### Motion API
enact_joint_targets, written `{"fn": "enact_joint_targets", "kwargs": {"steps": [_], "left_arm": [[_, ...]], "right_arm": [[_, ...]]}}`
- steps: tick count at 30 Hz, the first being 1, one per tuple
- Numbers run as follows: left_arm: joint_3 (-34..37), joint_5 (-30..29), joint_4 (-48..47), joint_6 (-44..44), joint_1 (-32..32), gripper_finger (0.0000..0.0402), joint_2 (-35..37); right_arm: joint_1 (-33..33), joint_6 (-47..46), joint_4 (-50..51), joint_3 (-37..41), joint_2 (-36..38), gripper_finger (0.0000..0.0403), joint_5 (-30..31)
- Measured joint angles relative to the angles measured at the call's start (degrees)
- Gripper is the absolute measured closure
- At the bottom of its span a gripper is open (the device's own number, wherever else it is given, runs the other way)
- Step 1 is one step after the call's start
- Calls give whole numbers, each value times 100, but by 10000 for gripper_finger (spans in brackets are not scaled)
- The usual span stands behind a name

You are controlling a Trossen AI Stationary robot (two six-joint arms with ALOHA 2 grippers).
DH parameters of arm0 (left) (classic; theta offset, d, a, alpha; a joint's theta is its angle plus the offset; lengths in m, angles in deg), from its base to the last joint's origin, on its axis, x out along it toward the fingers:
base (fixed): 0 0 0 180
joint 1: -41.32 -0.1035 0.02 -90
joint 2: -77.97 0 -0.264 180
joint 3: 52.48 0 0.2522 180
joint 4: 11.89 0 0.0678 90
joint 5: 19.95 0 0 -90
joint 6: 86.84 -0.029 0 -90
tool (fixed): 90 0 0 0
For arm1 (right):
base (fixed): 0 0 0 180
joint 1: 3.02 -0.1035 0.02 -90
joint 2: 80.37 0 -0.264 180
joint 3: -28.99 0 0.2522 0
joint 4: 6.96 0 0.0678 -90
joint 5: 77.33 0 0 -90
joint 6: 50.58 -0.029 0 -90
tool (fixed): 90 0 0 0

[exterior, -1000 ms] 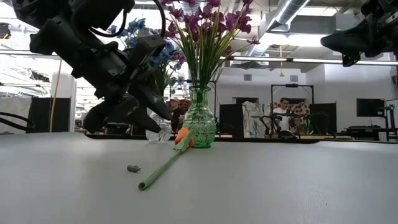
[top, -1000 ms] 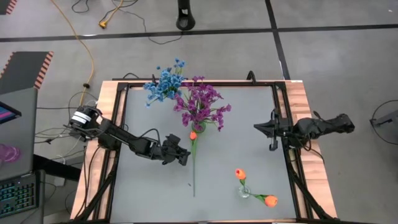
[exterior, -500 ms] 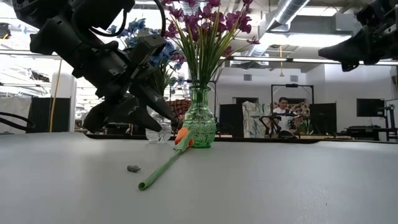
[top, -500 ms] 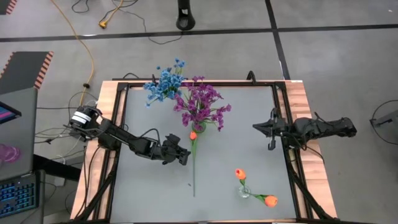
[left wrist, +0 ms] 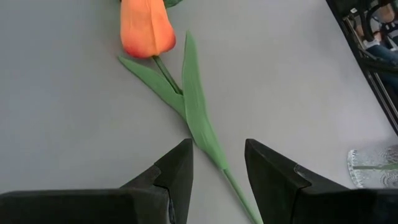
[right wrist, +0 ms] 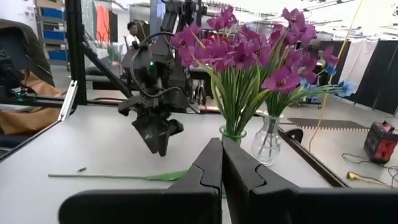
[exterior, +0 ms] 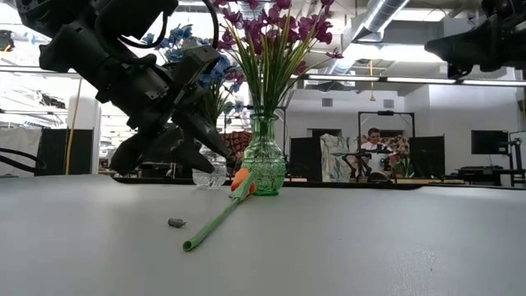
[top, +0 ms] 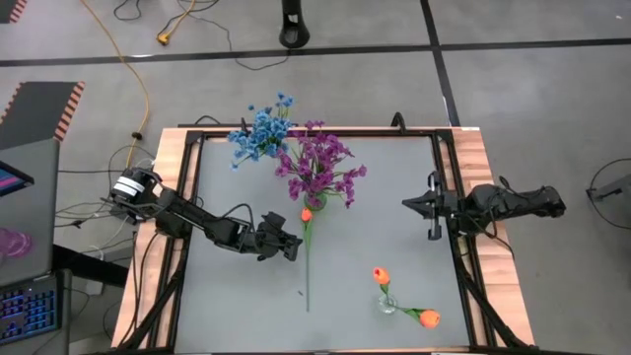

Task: Sort flowers into vase by color
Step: Put the orange flower into the bottom transparent vase

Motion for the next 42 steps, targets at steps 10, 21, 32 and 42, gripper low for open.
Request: {"fn": "enact_joint_targets", "kwargs": {"steps": [10, 21, 32, 42], "left_arm": [[0, -60, 0, -39, 0, 269, 2], [0, -83, 0, -66, 0, 269, 2], [0, -96, 13, -61, 0, 269, 2], [0, -96, 11, -61, 0, 269, 3]], "right_arm": [[0, 407, -890, 490, 2, 372, 13], [0, 299, -879, 807, -2, 371, 10], [675, 536, -957, 839, -2, 371, 105], [1292, -89, -838, 844, -70, 372, -164]]}}
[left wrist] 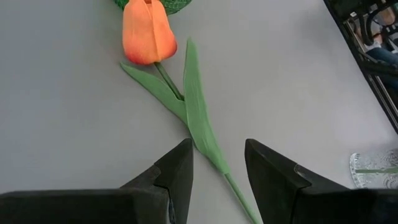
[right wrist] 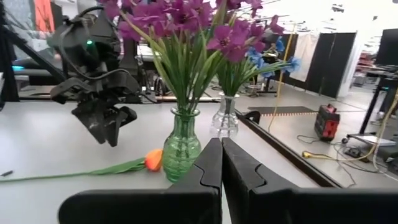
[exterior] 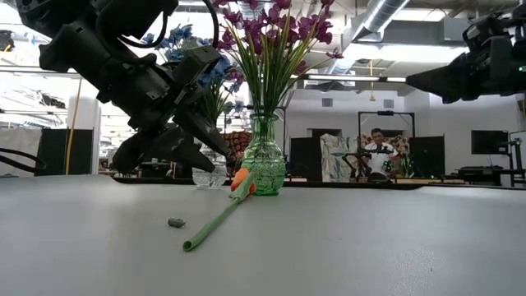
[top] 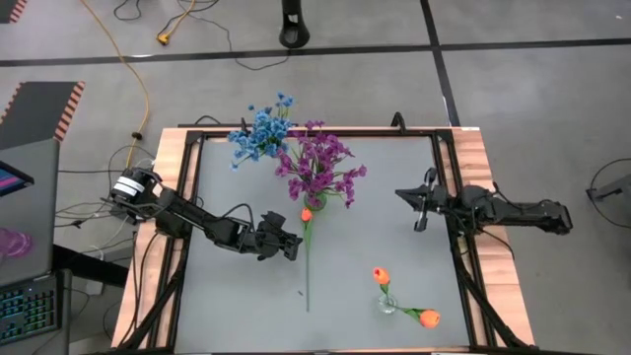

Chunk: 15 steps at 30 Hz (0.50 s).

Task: Sort flowers into vase by color
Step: Put the orange flower into the bottom transparent vase

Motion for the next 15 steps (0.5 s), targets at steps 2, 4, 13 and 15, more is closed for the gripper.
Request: {"fn": "enact_joint_targets", "kwargs": {"steps": [2, 4, 13, 15], "left_arm": [[0, 8, 0, 18, 0, 269, 2], [0, 18, 0, 124, 0, 269, 2], [0, -101, 547, 205, -17, 266, 2], [0, -112, 586, 133, -17, 260, 2]], "right_arm": [[45, 62, 7, 1, 0, 371, 0], [57, 65, 12, 2, 0, 371, 0], [57, 82, 34, 6, 0, 372, 4], [57, 82, 35, 7, 0, 372, 4]]}}
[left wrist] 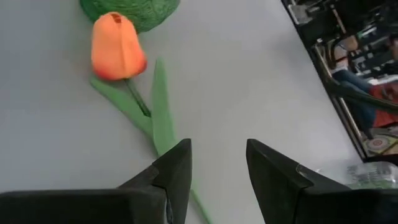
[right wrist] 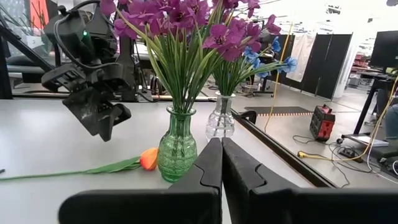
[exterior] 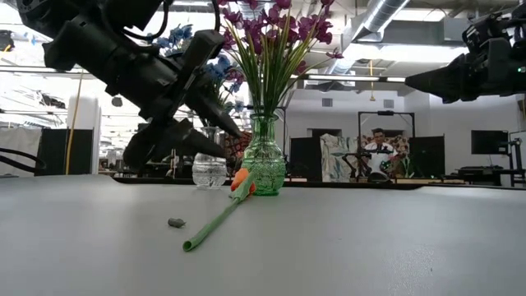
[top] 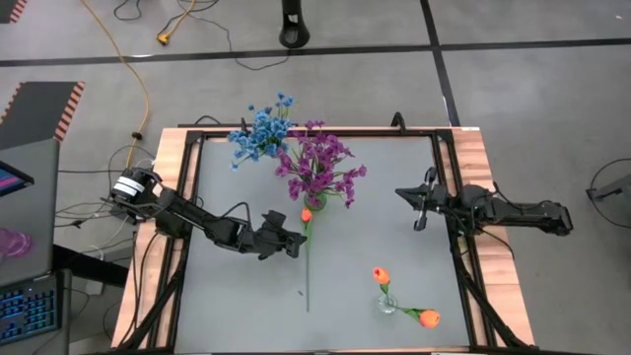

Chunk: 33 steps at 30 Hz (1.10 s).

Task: Sort flowers into vase by color
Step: Put the orange flower into the bottom transparent vase

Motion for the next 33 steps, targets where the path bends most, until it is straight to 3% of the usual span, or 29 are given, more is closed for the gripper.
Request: {"fn": "enact_joint_targets", "kwargs": {"steps": [8, 15, 19, 23, 28, 33], "left_arm": [[0, -117, -351, 216, 0, 242, 0], [-22, 183, -356, 584, 28, 242, 0], [-407, 201, -398, 428, 150, 242, -266], [-1137, 490, -1304, 51, 143, 242, -706], [-1853, 459, -2854, 242, 78, 242, -929], [-2023, 349, -3053, -85, -42, 242, -929]], "right_arm": [[-2, 0, 4, 2, 0, 372, 7], [-2, 0, 8, 4, 0, 372, 15], [-2, 0, 8, 4, 0, 372, 17], [-9, 0, 7, 4, 0, 372, 20], [-9, 0, 4, 7, 2, 372, 33], [-9, 0, 4, 9, 2, 372, 29]]}}
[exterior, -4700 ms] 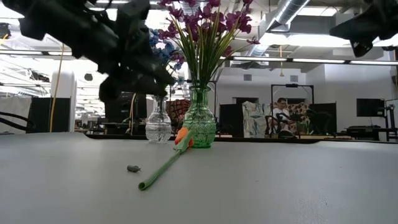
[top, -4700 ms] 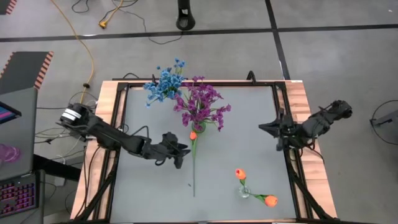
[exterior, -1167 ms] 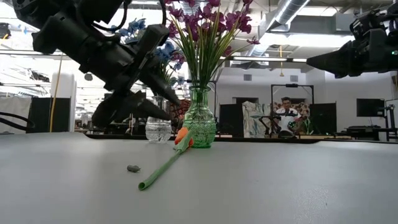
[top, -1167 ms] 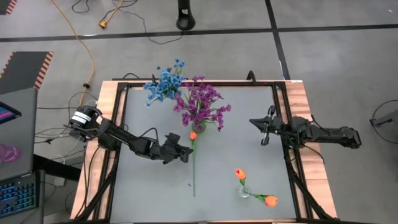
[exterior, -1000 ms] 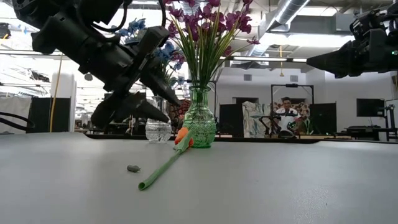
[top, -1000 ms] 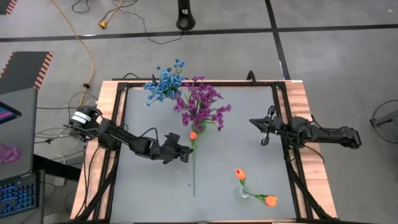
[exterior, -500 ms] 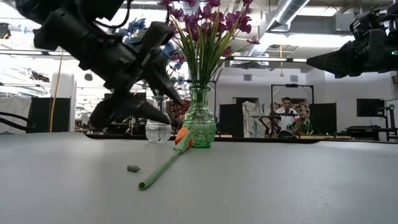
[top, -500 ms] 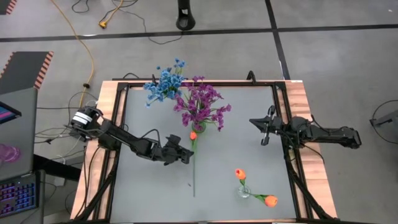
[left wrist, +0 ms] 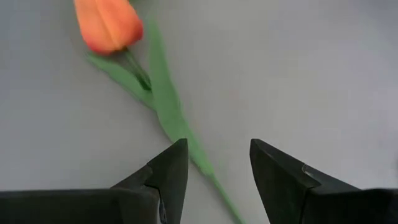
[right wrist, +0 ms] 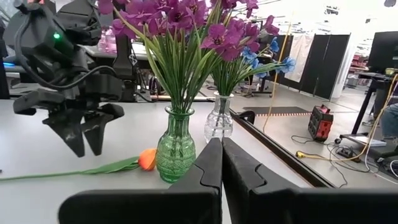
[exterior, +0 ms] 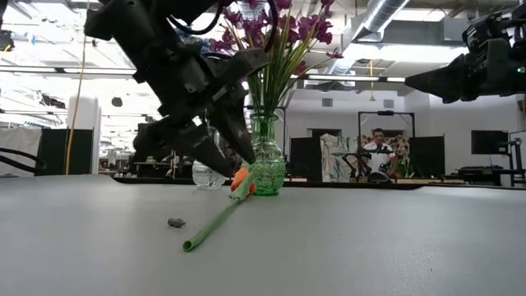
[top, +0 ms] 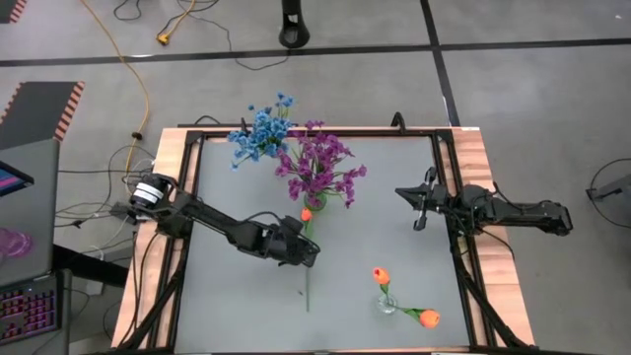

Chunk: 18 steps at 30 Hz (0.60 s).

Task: Sort flowers into vase by color
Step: Put the orange flower into the bottom transparent vase

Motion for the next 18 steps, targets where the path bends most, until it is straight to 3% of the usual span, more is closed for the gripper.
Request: {"fn": "enact_joint_targets", "kwargs": {"steps": [18], "left_arm": [[-19, 526, 169, -89, -431, 242, -466]], "right_arm": [[-3, -2, -26, 0, -37, 372, 9]]}}
